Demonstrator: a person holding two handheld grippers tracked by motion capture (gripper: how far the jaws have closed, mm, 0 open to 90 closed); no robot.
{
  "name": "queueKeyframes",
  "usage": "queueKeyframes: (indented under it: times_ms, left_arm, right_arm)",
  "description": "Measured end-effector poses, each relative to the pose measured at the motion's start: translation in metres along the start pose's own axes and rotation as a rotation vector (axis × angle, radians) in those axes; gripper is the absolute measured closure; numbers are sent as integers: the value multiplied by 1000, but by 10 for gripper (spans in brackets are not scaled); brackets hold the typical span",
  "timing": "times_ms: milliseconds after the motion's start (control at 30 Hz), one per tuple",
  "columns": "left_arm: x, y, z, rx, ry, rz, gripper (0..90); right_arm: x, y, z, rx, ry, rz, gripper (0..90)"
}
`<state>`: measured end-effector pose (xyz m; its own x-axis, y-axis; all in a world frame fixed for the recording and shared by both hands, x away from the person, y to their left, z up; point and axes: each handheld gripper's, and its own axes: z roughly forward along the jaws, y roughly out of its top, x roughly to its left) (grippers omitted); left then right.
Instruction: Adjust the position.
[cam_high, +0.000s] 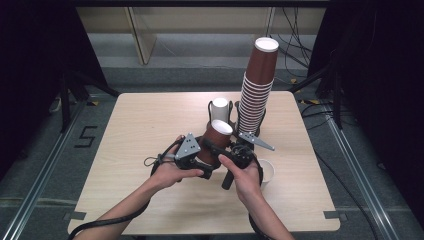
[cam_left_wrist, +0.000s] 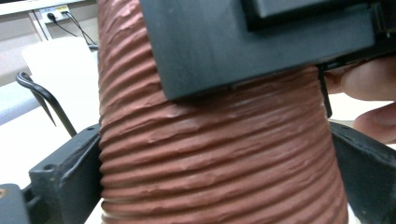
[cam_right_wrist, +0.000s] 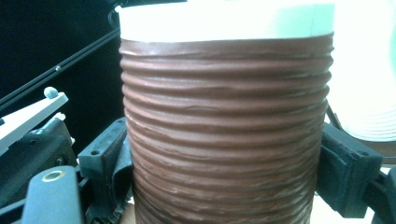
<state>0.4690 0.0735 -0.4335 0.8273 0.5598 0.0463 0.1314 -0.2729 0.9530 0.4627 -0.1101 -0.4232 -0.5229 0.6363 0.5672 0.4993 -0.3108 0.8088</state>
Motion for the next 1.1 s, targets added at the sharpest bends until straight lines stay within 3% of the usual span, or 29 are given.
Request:
queueKeyframes:
  times_ms: [433,533,733,967,1067,1100]
  left_arm:
    - [0,3,-4,4,-5,1,89]
    - [0,3,-5,5,-6,7,95]
    - [0,3,-6,16,-7,13,97]
    - [2,0,-9,29,-1,14,97]
    - [3,-1,-12,34,0,19,98]
    - [4,-1,-13,36,2,20,98]
  right_arm:
    - [0,2,-2,23,7,0,152]
    - [0,3,-2,20,27,0,143]
    - [1,4,-3,31,42,-18,63]
    - [1,5,-7,48,39,-61,39]
    - [1,7,-11,63,35,-47,31]
    - [-2,7,-12,59,40,-69,29]
